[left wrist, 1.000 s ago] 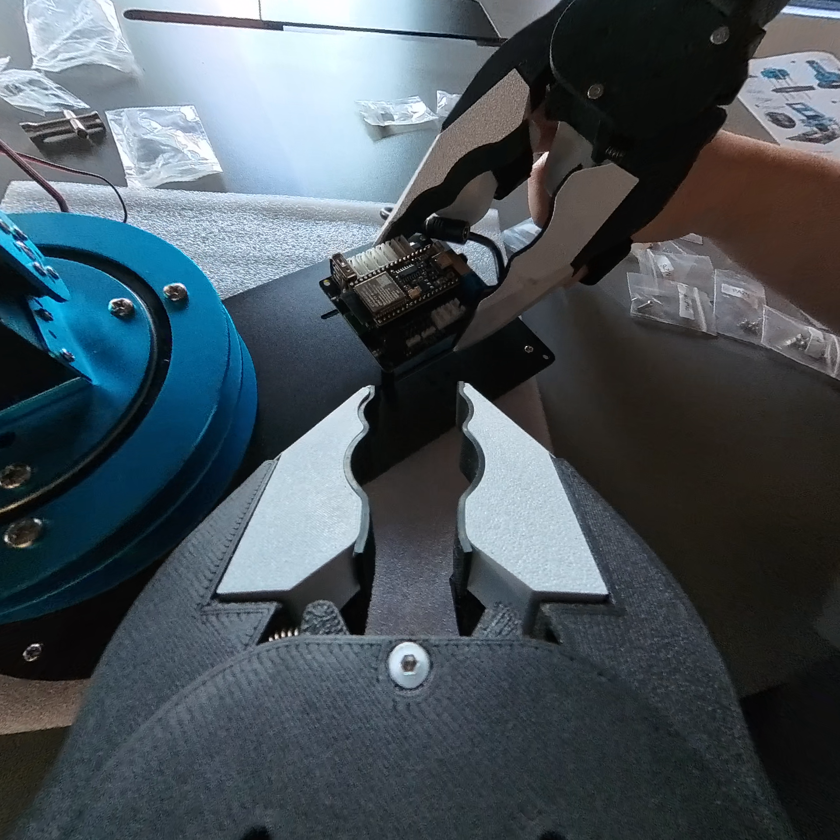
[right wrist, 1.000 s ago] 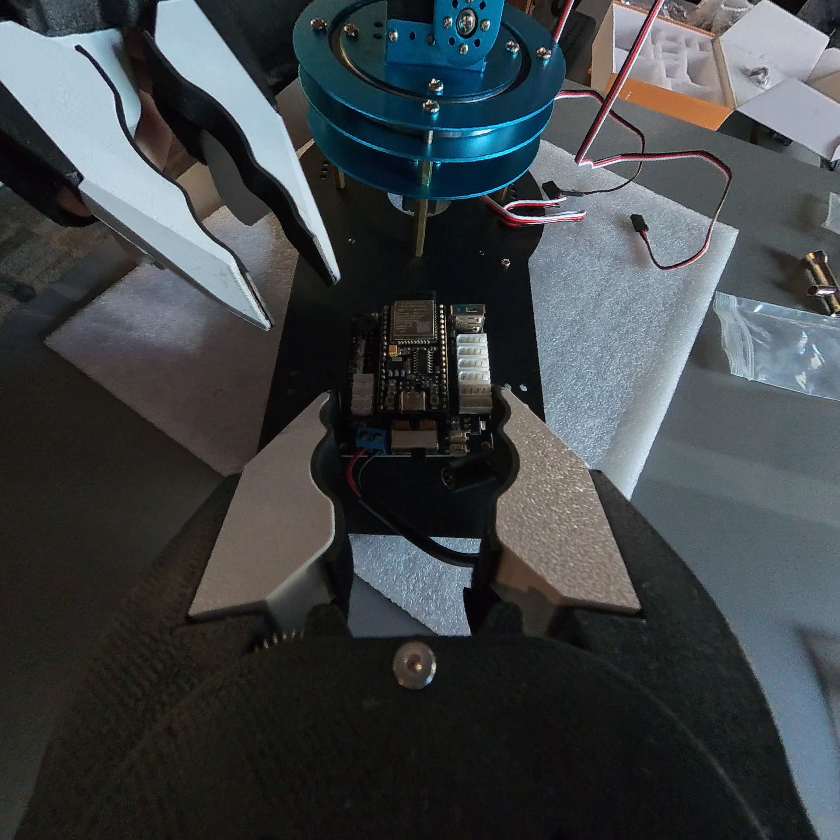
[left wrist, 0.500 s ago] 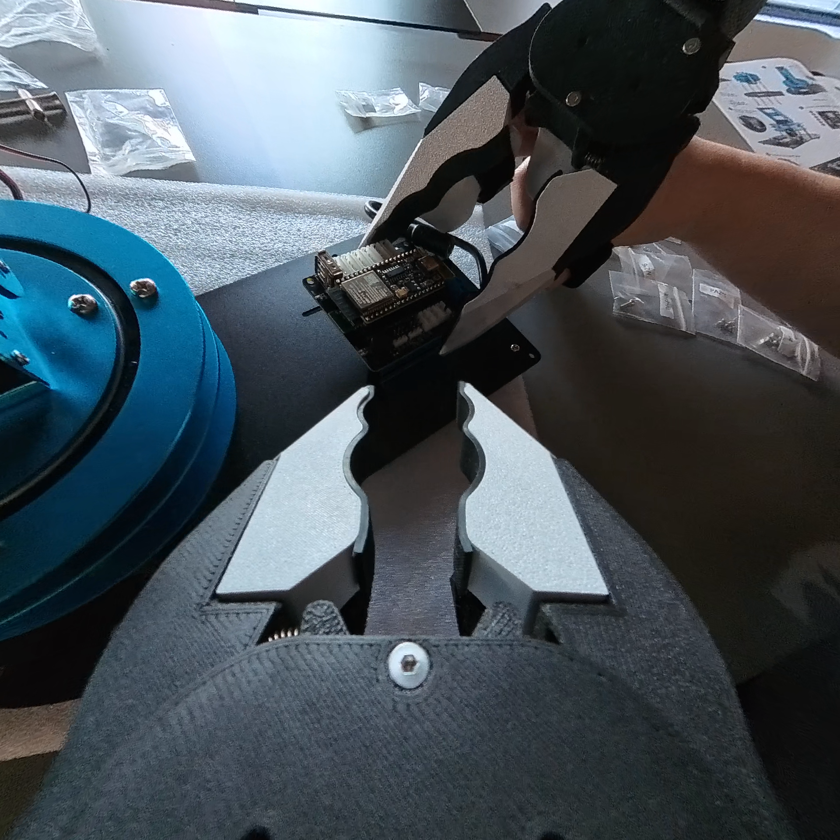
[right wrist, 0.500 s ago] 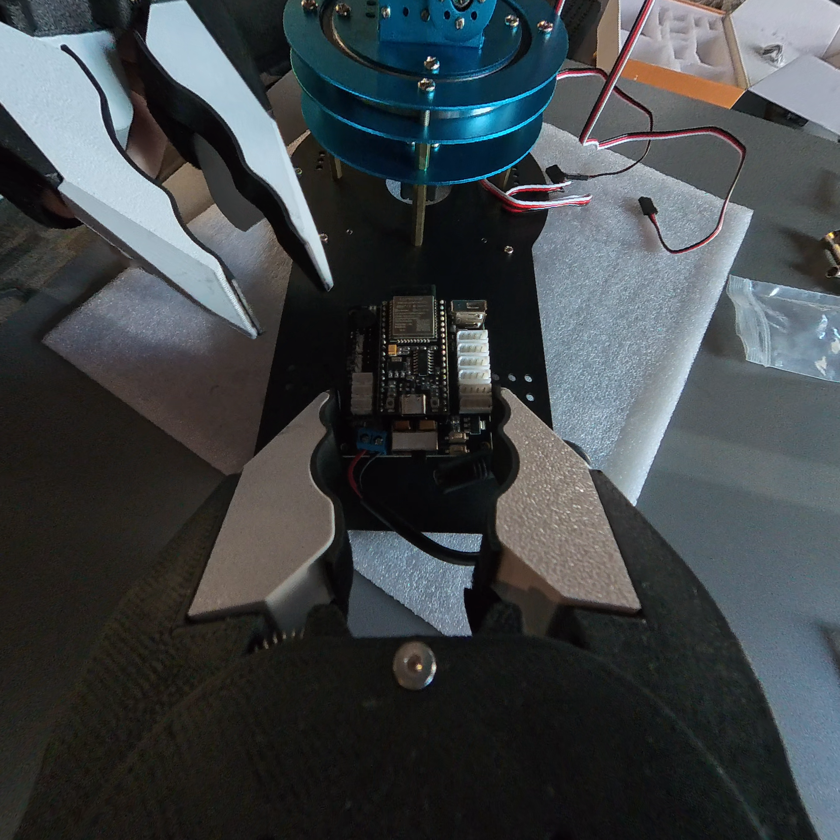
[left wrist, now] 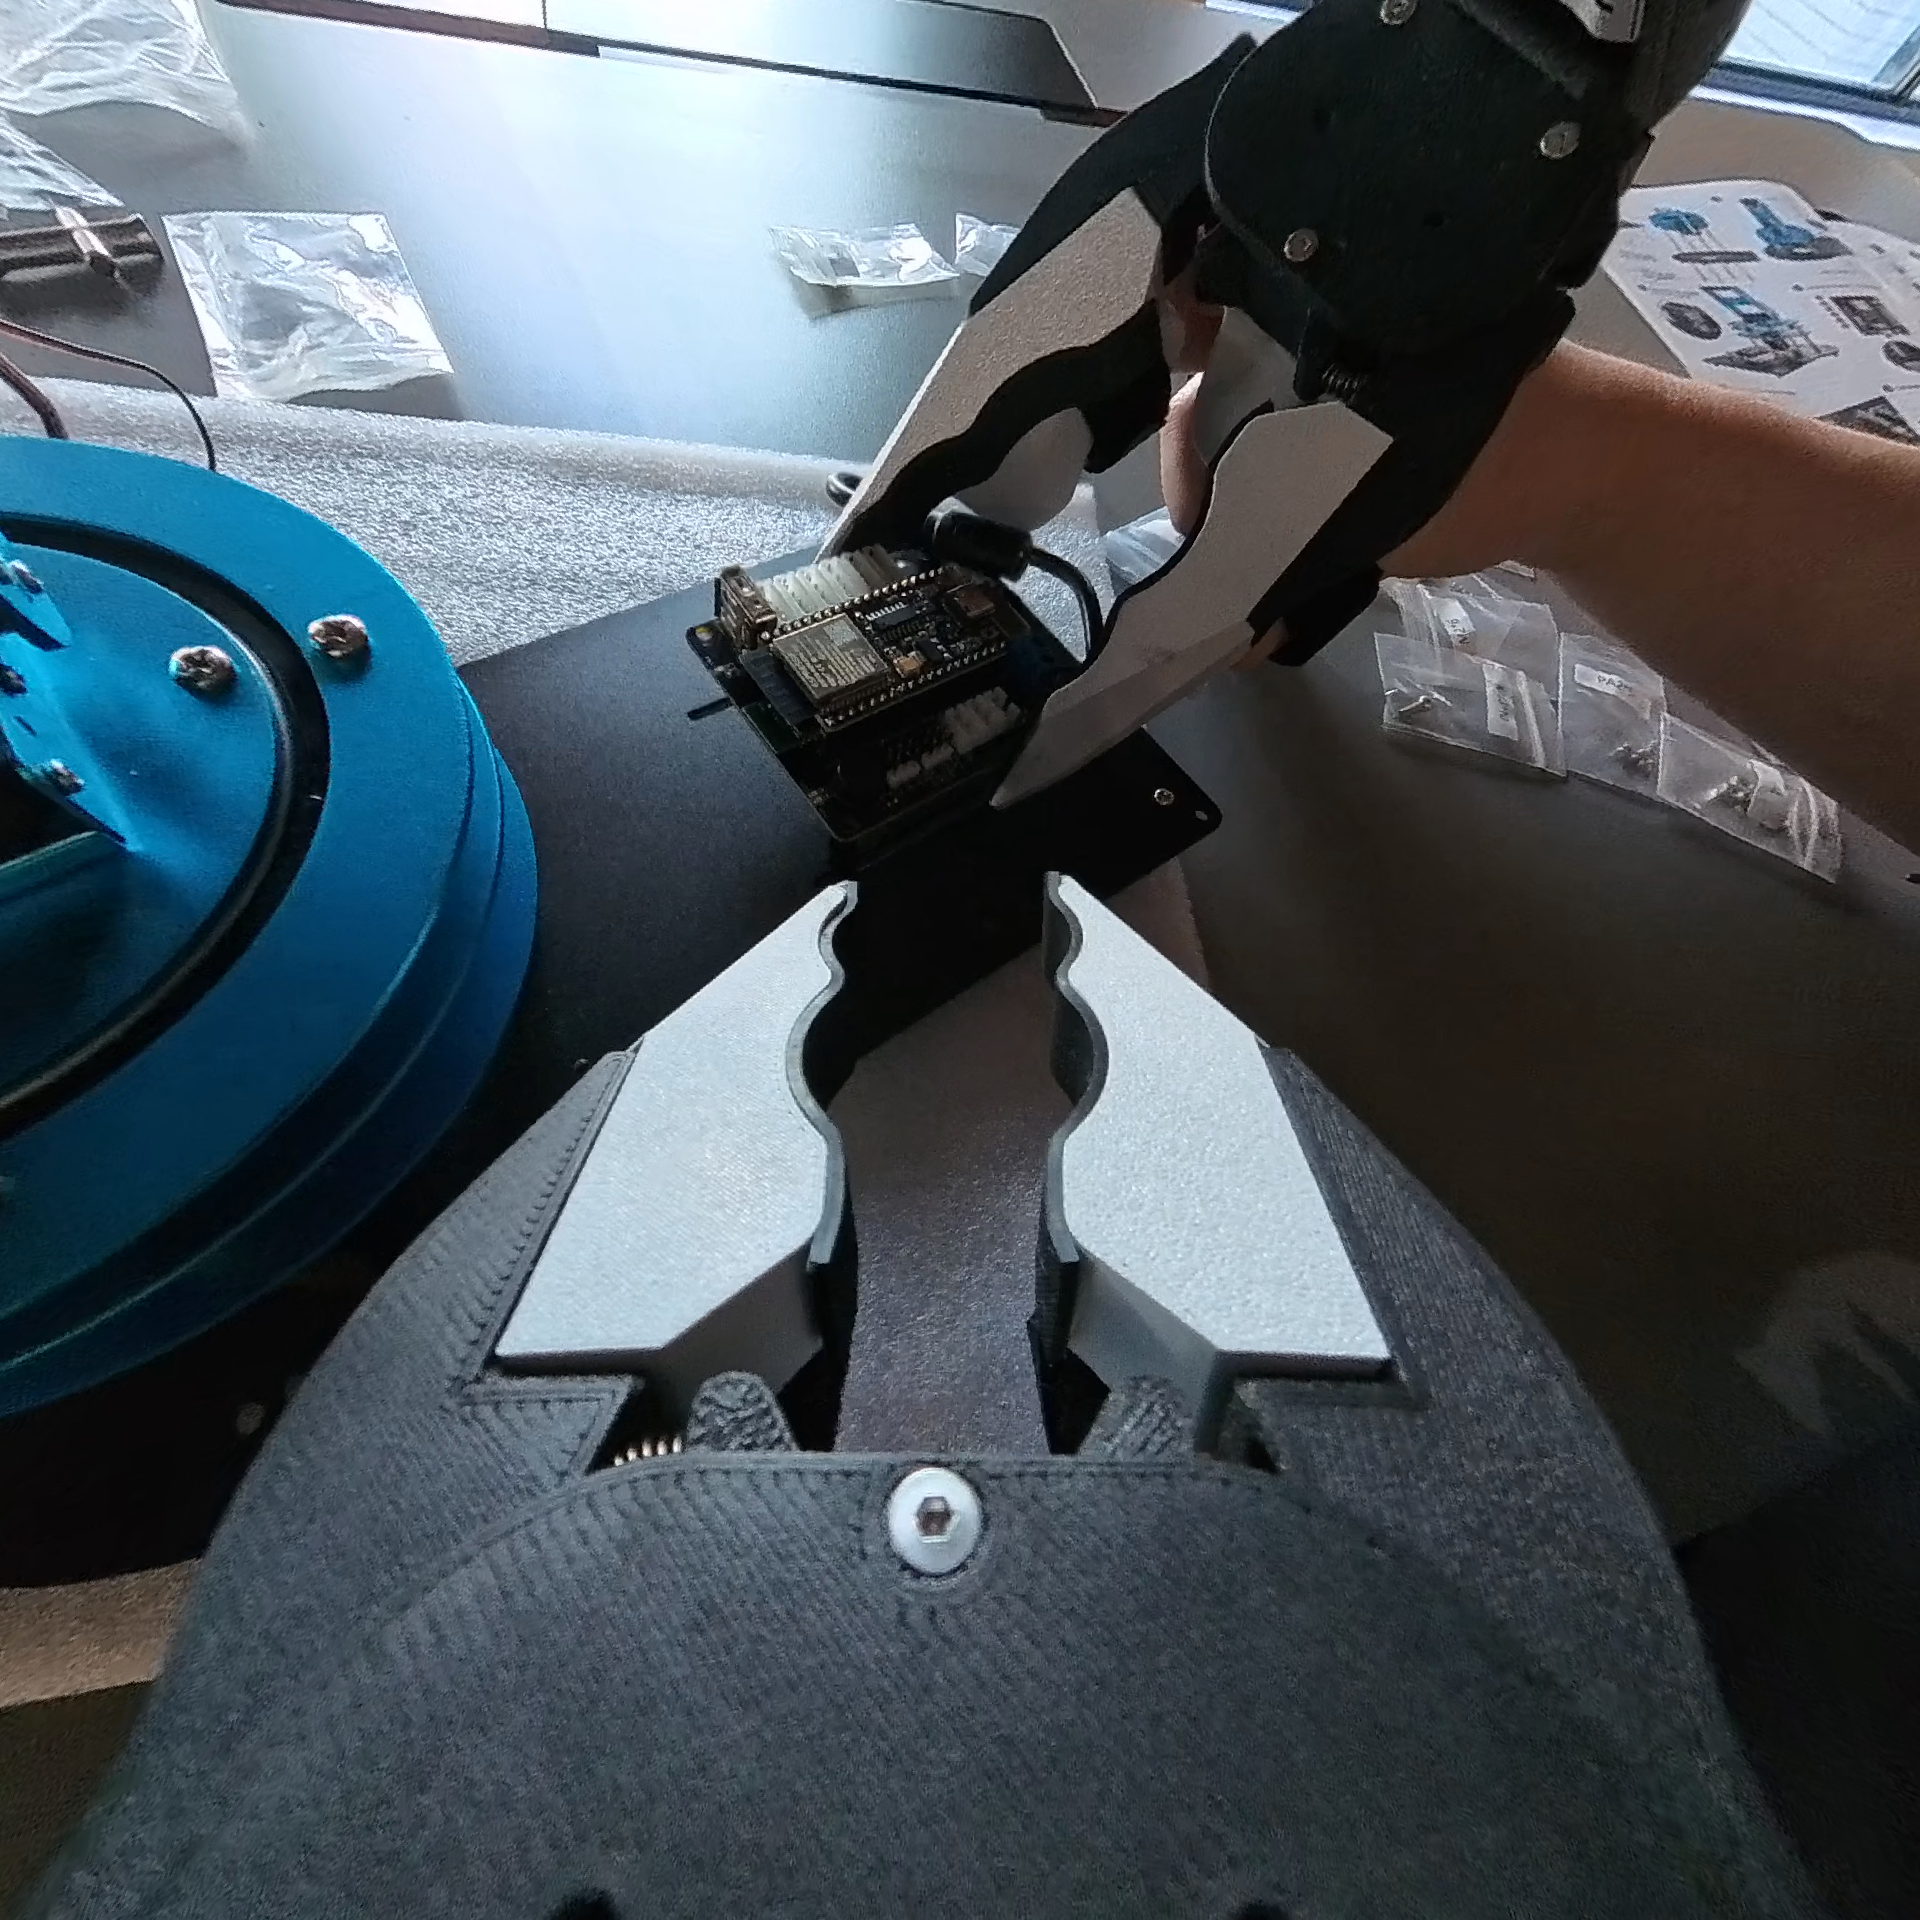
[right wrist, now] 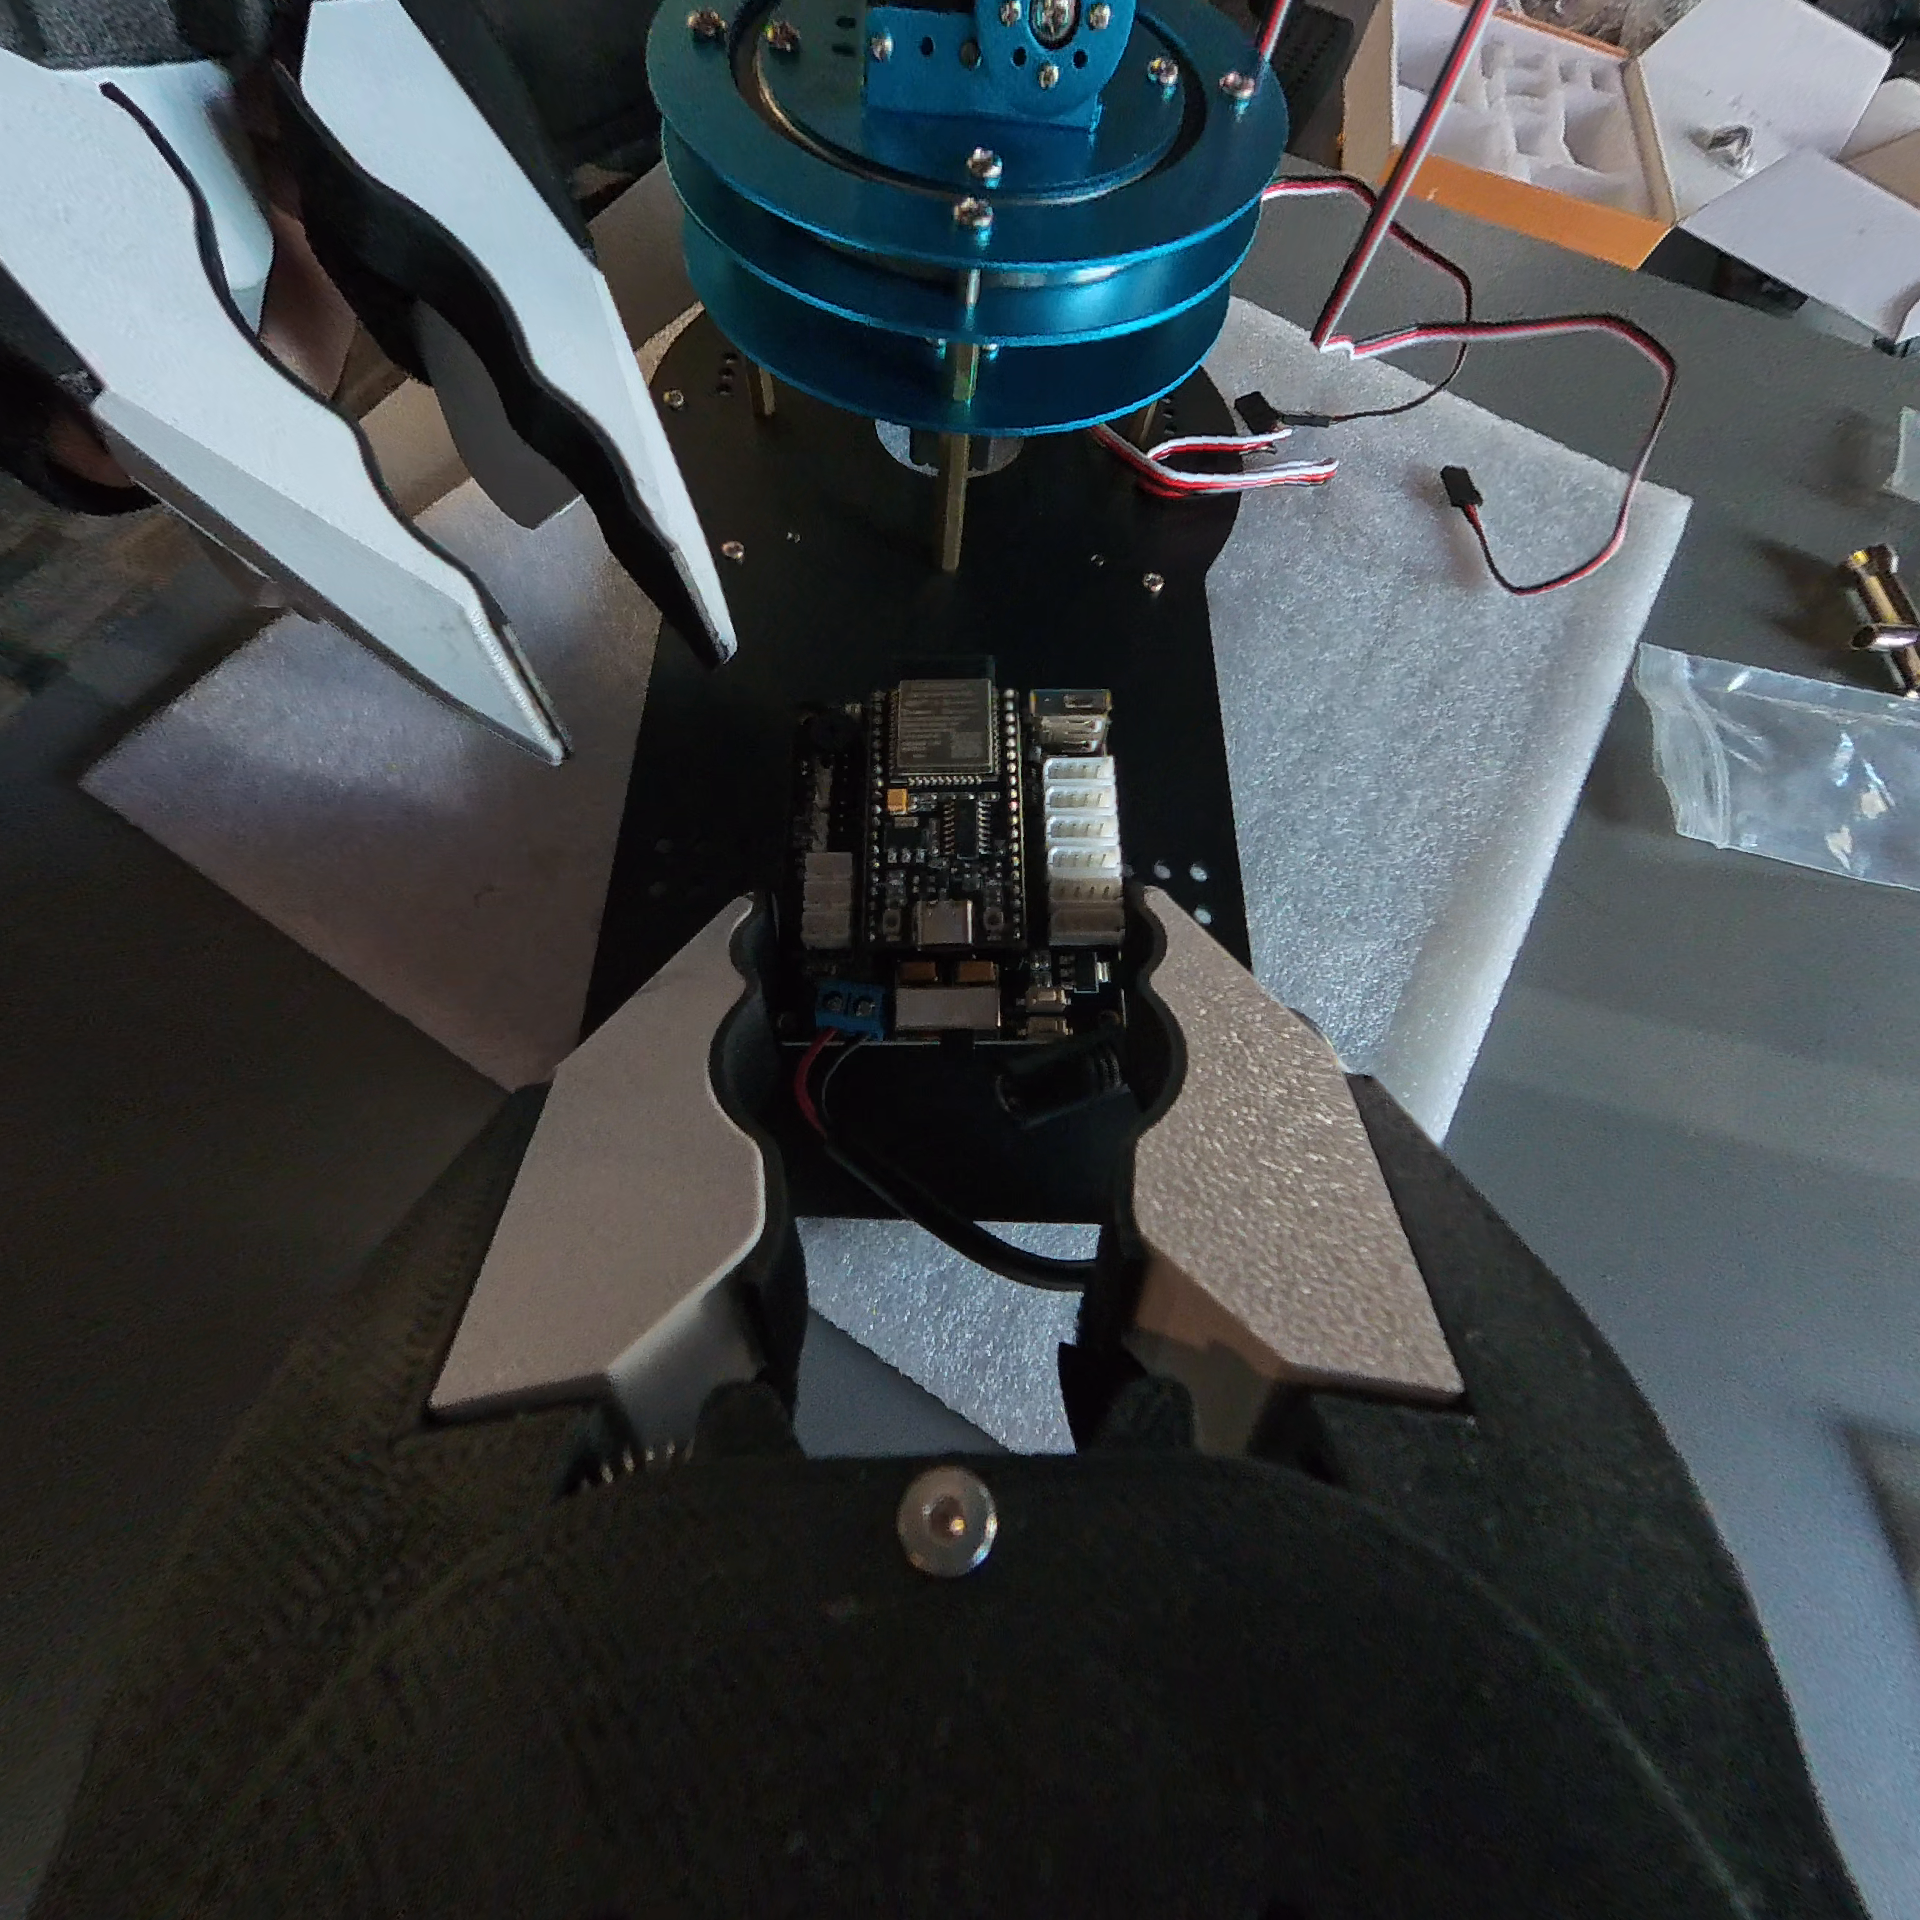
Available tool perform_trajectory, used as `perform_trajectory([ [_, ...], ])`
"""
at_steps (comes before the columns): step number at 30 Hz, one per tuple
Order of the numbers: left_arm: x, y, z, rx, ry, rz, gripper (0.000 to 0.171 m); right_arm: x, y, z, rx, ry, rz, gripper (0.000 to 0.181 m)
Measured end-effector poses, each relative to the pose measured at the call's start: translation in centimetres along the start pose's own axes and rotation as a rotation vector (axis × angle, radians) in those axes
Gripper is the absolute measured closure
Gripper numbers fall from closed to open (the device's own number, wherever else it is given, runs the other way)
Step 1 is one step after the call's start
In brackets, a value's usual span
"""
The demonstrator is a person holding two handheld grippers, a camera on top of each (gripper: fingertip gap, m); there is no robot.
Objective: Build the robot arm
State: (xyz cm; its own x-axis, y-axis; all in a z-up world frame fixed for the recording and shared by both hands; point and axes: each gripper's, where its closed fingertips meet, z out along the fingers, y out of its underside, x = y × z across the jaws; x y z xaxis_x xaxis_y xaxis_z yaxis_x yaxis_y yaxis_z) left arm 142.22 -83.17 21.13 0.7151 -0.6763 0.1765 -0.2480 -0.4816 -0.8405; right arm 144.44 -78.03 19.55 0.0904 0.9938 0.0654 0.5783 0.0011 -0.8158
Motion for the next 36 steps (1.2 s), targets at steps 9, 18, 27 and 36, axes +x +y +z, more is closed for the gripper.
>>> perform_trajectory([
  [9,0.6,-0.6,-1.6,0.043,0.013,-0.015,0.14,-2.1,-1.3,-2.7,0.04,0.086,-0.027,0.117],
  [18,1.2,-0.5,-3.3,0.063,0.055,-0.01,0.14,-5.0,0.4,-1.9,-0.007,0.034,0.002,0.116],
  [27,1.7,0.9,-3.3,0.016,0.102,0.016,0.139,-4.8,1.5,-0.7,-0.05,0.035,-0.004,0.117],
  [36,1.5,1.1,-2.8,-0.01,0.137,0.042,0.14,-4.6,1.7,-0.7,-0.051,0.029,-0.006,0.116],
])
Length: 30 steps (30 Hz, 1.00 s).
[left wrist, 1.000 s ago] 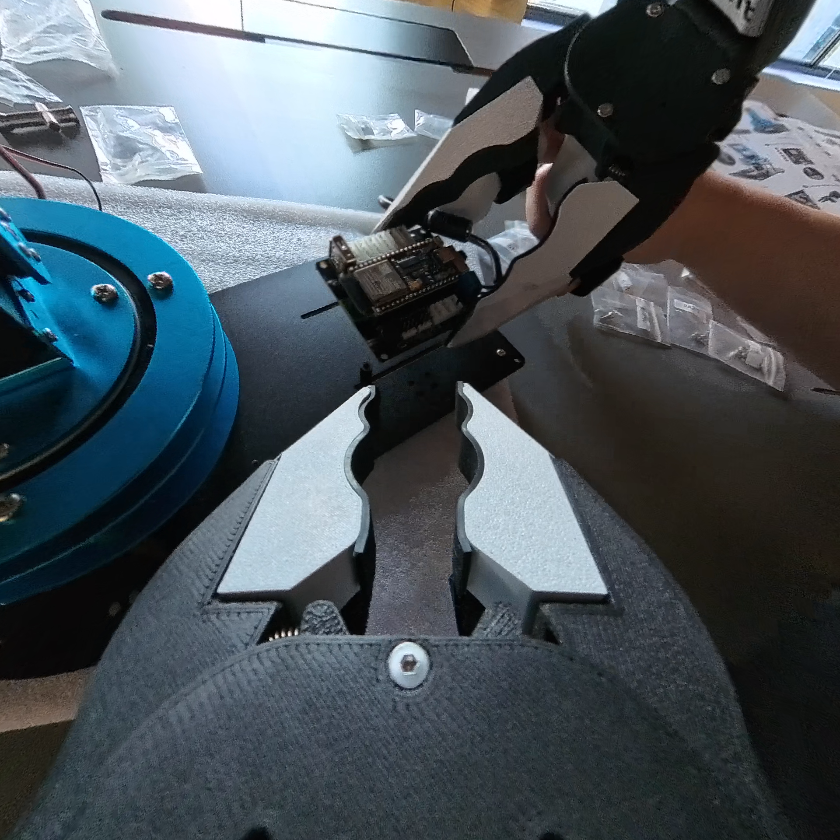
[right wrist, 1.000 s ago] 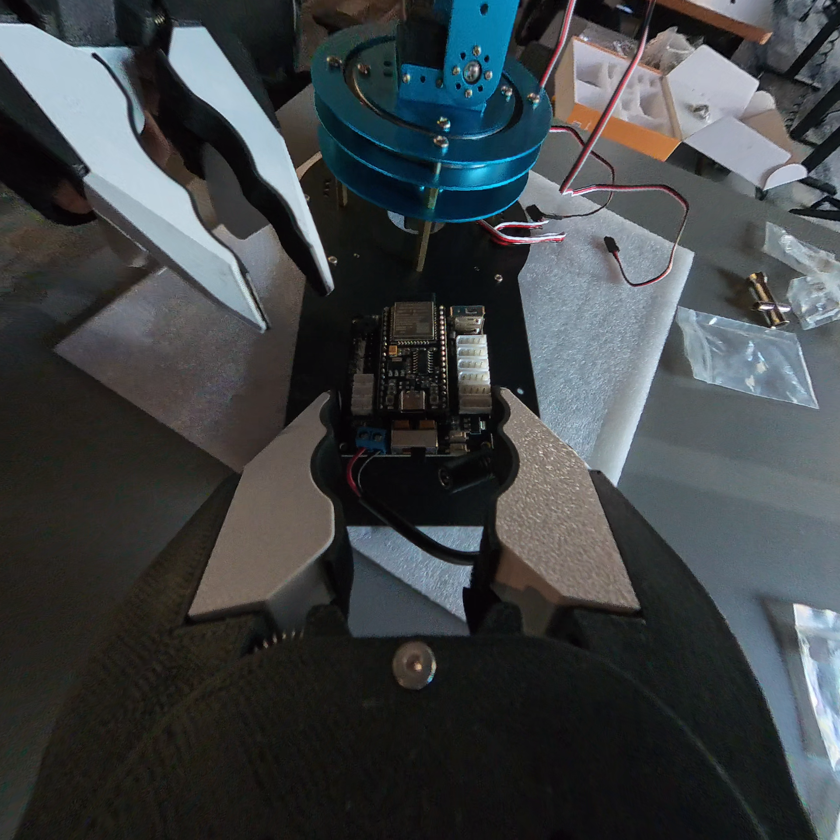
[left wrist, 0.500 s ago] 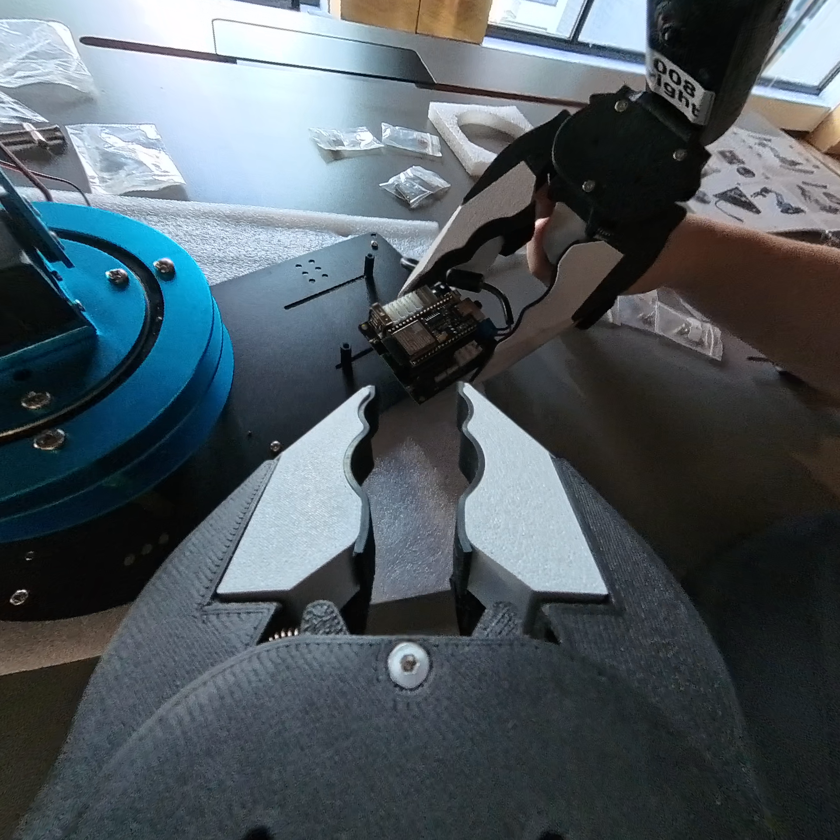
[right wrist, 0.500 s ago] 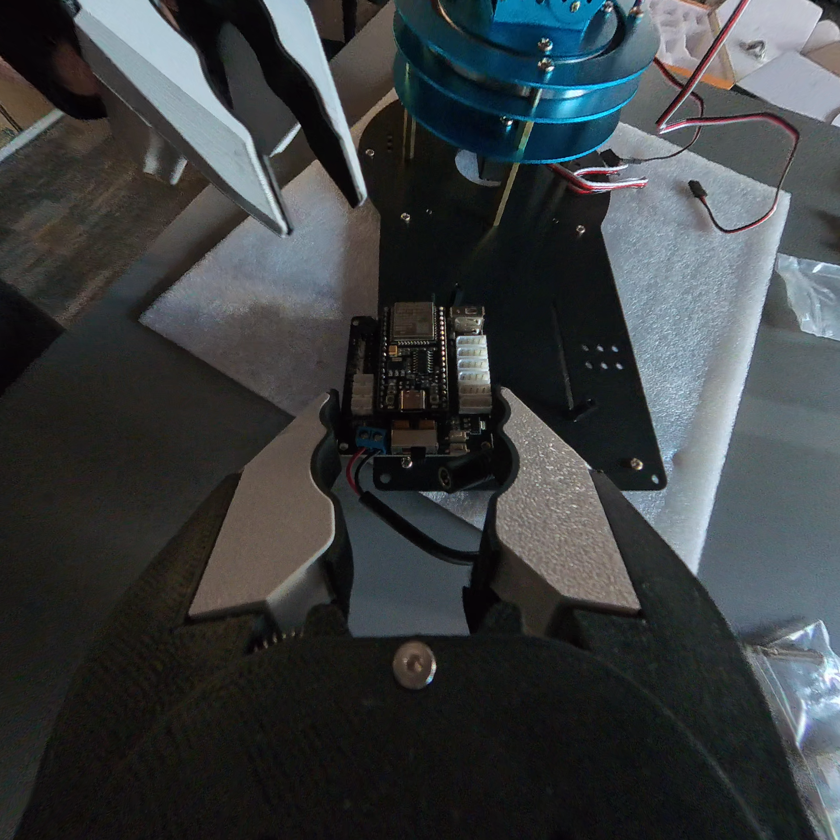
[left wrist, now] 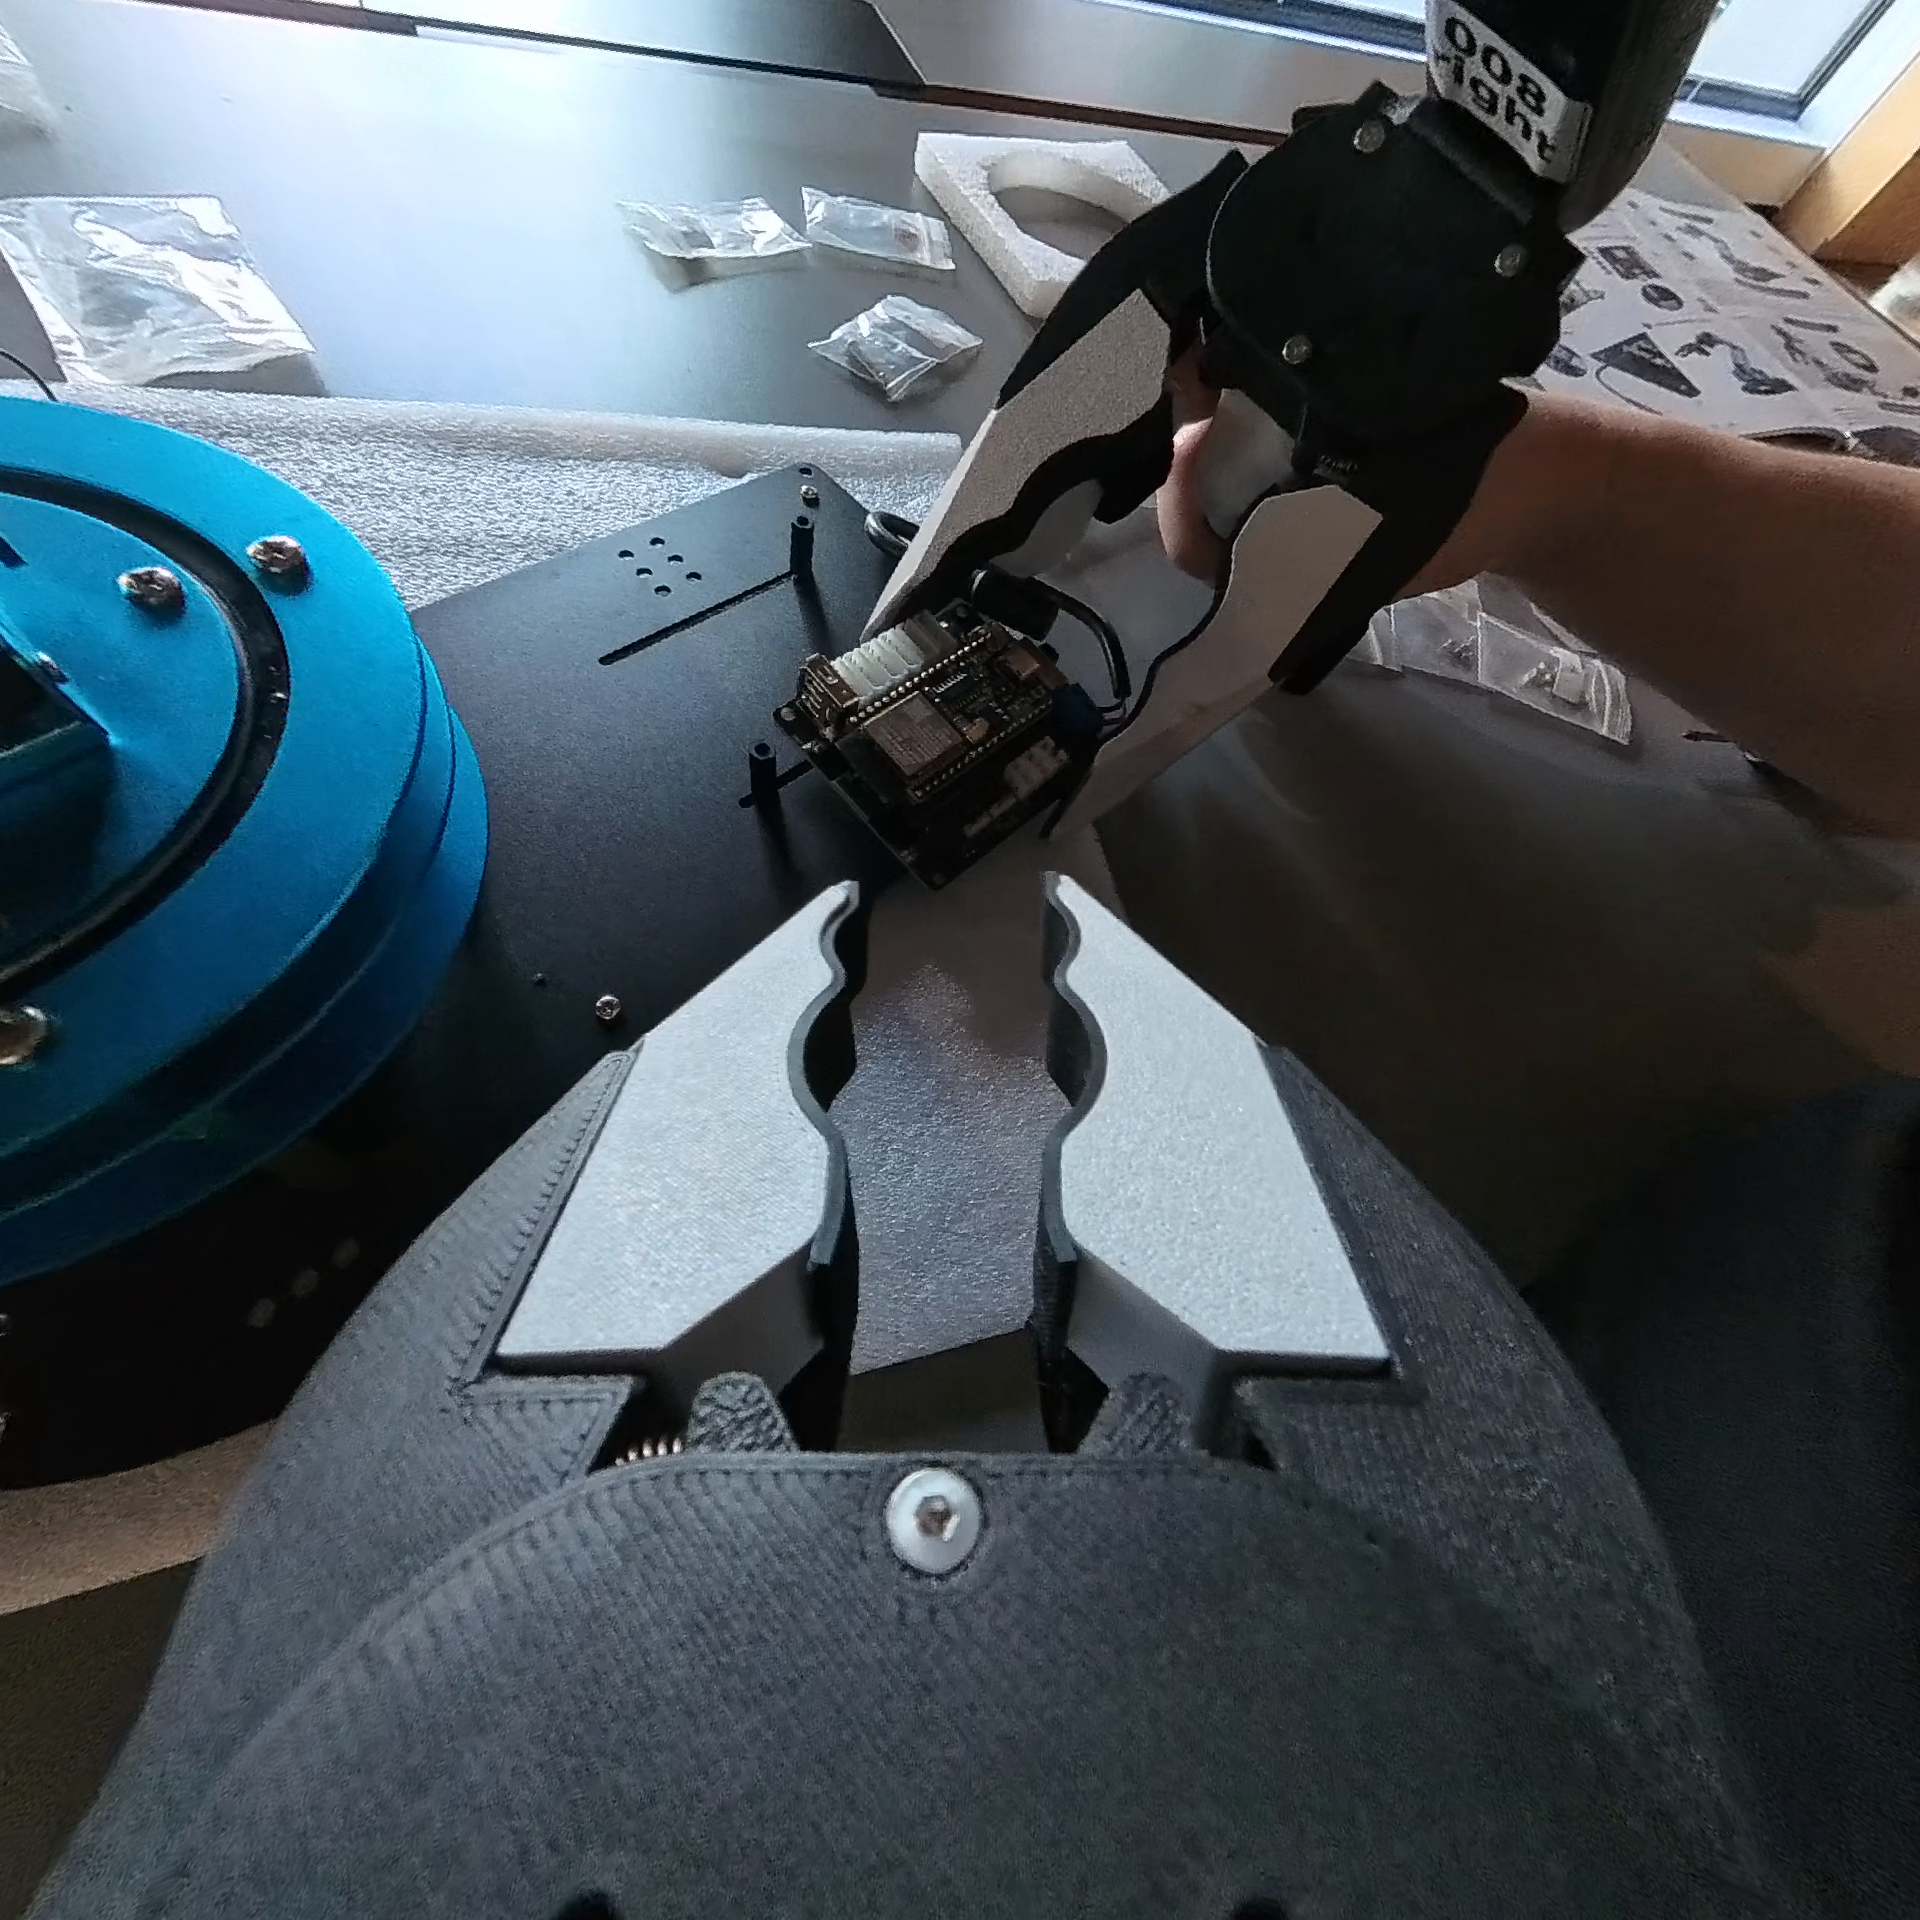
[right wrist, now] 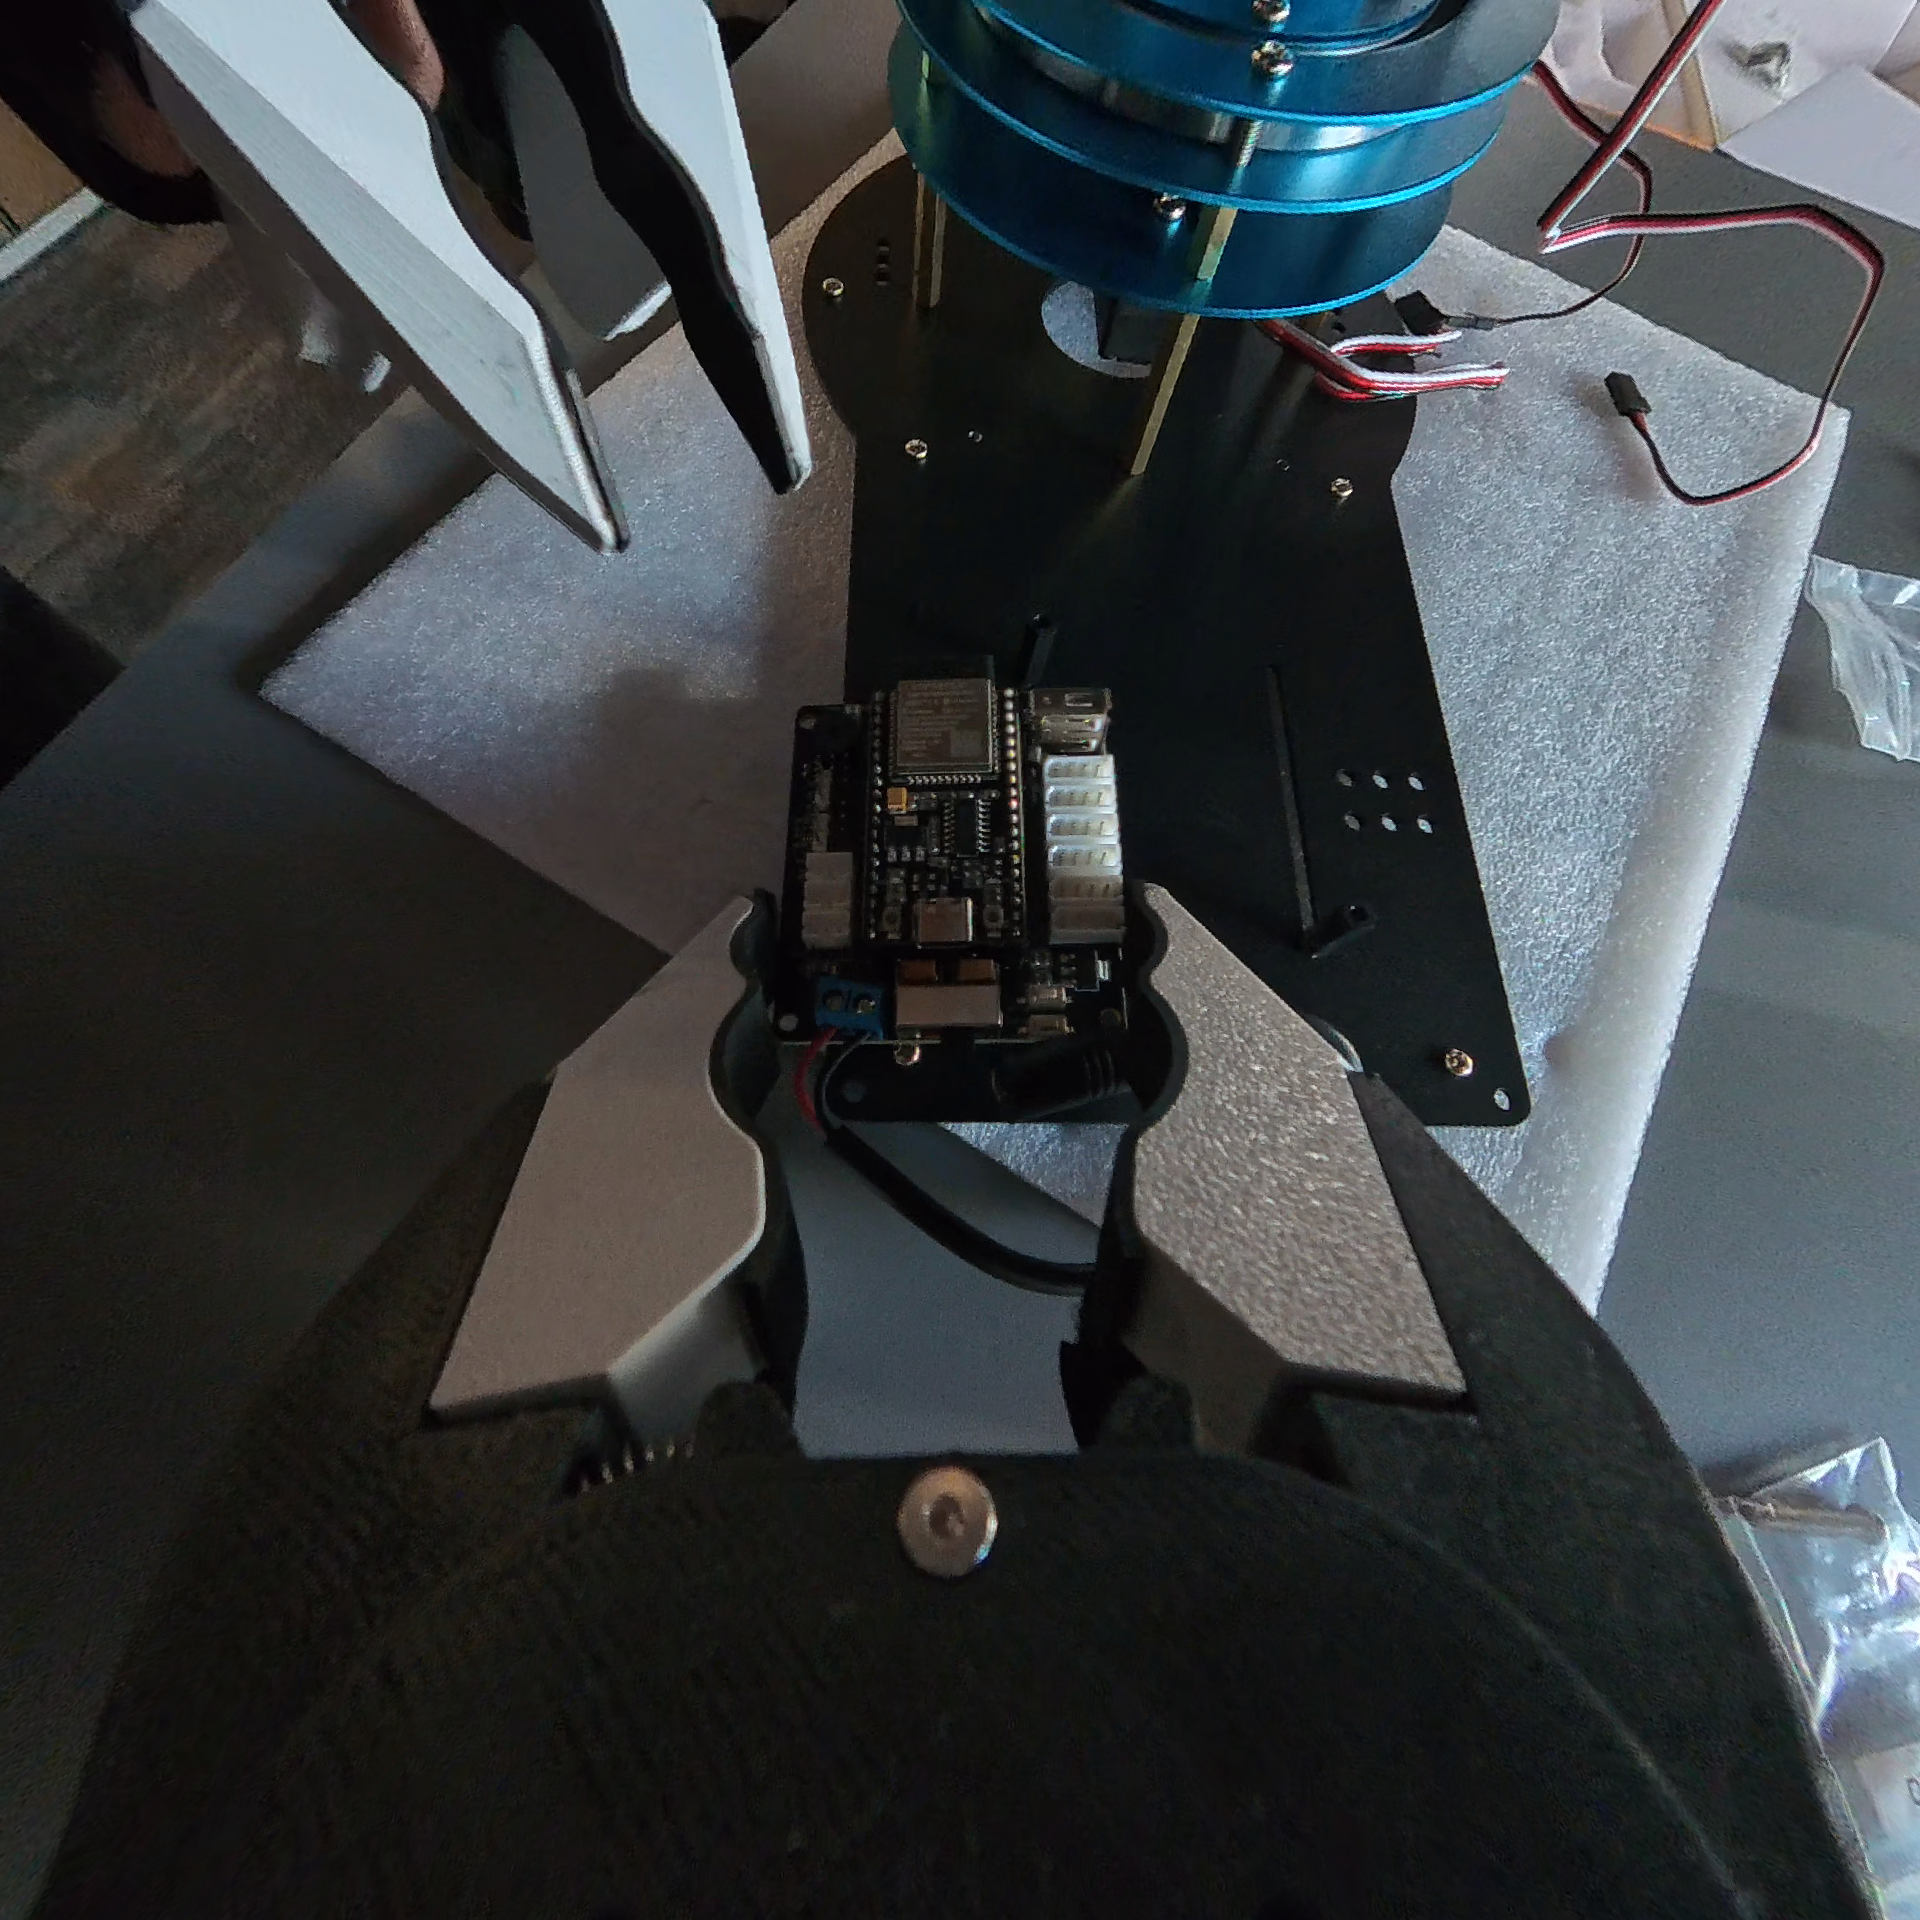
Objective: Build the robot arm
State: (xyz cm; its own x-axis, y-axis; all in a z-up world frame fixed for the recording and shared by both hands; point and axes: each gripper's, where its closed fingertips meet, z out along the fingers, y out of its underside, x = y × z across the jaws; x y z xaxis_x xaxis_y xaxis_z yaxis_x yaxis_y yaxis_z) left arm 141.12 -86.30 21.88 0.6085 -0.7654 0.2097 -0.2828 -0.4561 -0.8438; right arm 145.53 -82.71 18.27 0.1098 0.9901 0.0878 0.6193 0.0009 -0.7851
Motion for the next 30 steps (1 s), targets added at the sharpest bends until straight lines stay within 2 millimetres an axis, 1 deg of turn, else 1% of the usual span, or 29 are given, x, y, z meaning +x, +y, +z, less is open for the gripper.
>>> perform_trajectory([
  [9,-0.1,0.1,0.4,-0.024,0.039,-0.001,0.141,0.1,0.0,0.1,0.008,0.02,-0.005,0.116],
  [17,0.0,-0.3,0.8,-0.026,0.069,-0.007,0.141,0.0,0.0,0.1,-0.001,0.017,-0.018,0.116],
  [24,-0.2,0.9,1.6,-0.077,0.059,-0.001,0.138,0.1,-0.2,0.1,0.028,0.017,-0.023,0.116],
  [27,-0.1,0.8,1.7,-0.065,0.065,-0.024,0.14,0.1,-0.4,-0.1,0.036,0.027,-0.043,0.116],
  [30,-0.4,0.8,1.8,-0.051,0.054,-0.026,0.14,-0.1,-0.9,-0.4,0.075,0.01,-0.01,0.117],
])
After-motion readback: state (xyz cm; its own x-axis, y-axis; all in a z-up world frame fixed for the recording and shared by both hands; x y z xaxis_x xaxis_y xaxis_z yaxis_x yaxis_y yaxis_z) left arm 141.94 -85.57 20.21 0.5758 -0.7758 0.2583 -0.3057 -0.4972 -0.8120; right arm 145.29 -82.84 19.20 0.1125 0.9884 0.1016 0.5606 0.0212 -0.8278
